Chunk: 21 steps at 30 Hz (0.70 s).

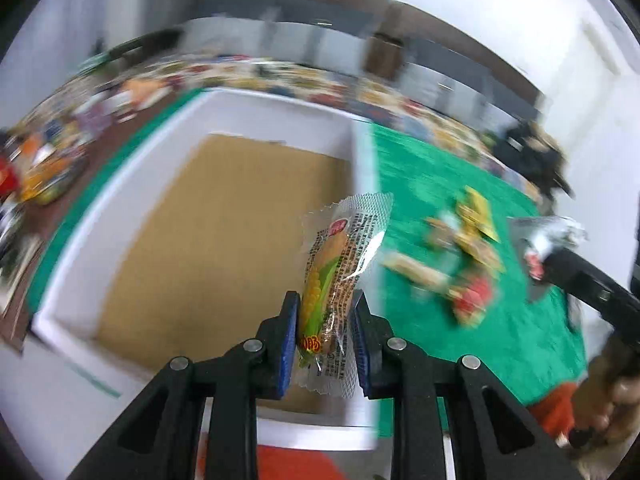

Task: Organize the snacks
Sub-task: 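Carry both snacks into the white box and open both grippers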

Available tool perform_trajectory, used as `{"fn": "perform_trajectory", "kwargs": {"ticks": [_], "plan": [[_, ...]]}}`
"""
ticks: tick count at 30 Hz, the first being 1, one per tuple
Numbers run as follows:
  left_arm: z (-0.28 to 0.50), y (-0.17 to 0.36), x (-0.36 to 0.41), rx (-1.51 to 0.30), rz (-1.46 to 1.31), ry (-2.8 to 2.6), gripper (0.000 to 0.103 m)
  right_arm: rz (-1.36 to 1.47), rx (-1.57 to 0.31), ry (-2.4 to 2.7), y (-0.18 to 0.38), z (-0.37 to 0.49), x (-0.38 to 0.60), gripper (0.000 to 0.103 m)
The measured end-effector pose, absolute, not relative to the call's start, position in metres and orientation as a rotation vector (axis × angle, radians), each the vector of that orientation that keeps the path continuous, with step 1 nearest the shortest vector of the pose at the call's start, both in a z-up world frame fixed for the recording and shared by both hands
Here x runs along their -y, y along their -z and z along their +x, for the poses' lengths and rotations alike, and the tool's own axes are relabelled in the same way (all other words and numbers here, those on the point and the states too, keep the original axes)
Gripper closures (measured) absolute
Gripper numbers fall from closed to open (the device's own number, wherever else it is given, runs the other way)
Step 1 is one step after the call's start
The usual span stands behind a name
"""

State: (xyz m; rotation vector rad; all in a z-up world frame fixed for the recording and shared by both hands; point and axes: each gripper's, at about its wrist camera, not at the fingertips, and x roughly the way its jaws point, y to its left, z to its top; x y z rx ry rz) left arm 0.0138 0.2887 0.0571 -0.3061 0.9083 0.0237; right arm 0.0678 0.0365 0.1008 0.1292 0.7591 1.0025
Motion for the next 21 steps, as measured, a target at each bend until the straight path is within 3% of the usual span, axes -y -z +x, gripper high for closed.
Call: {"fn": "perform_trajectory", "kwargs": {"ticks": [2,4,5,6,8,14,21], "plan": [[0.007,-0.049,-0.314,-0.921,-0.305,-0.125,0.077,0.115,-0.796,-1.036,-0.099,0.073,-0.073,0.065],[0.003,-0.034,-0.333,-0.944,-0.315,-0.202,0.066,0.112,-0.86,-1.032,-0.091,0.079,-0.101,0.052],[-0.001,-0.027,-0.34,-0.956,-0.339,-0.227,0.048,0.134,-0.896,-1.033,-0.086,0.083,-0.108,0.042],[-0.004,-0.022,-0.344,-0.955,-0.355,-0.236,0.034,0.15,-0.915,-1.026,-0.083,0.085,-0.11,0.041],[-0.008,-0.018,-0.343,-0.929,-0.385,-0.237,0.026,0.19,-0.948,-0.991,-0.075,0.09,-0.104,0.041],[-0.006,-0.027,-0.294,-0.9,-0.403,-0.058,0.024,0.078,-0.884,-0.796,-0.042,0.088,-0.031,0.041],[0.02,-0.024,-0.15,-0.94,-0.267,0.246,0.012,-0.154,-0.923,-0.363,0.045,0.079,0.112,0.041]]}}
